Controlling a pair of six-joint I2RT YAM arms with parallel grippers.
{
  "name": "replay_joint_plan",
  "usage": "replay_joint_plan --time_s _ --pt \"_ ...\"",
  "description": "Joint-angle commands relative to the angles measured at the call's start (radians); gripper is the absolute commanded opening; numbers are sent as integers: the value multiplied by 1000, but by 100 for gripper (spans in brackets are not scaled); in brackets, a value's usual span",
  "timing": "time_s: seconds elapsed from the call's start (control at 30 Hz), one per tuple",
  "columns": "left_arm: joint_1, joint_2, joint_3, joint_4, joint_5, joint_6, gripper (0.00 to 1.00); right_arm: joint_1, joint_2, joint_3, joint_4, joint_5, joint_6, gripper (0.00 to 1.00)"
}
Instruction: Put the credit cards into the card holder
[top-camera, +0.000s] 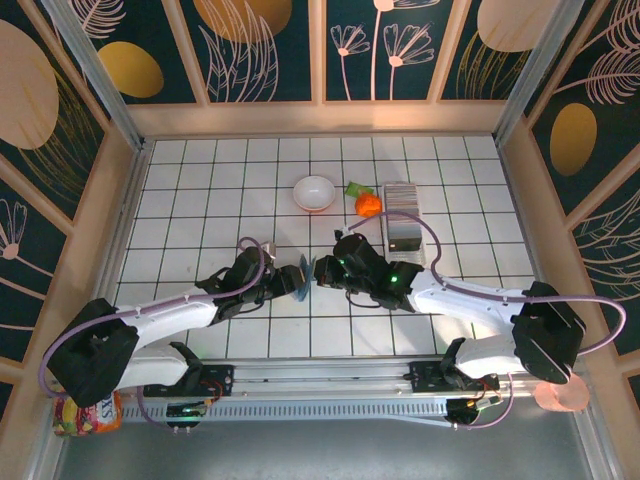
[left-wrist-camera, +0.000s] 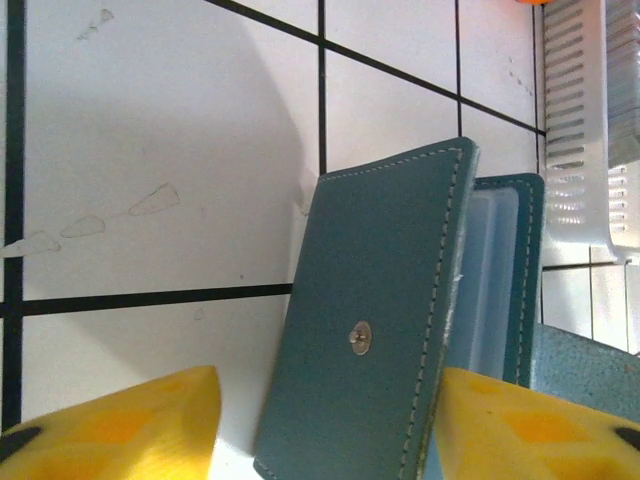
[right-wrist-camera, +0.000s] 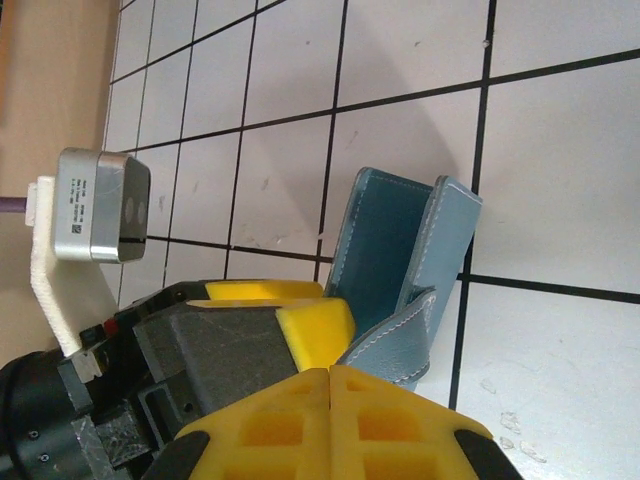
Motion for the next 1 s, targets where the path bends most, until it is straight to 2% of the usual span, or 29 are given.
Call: replay_joint_plan --time_s 0.0,0.27,0.73,0.97 --pt "-1 3 20 -23 -26 11 51 4 -20 -7 -44 66 12 0" --pt "-1 -8 -12 -9 -35 -4 25 -32 -10 -62 -78 96 8 0" --pt "0 -28 -105 73 -32 -47 4 -102 56 -145 -80 111 -5 0" --pt "-1 0 -135 109 -20 -63 0 -108 84 -145 -101 130 -11 0"
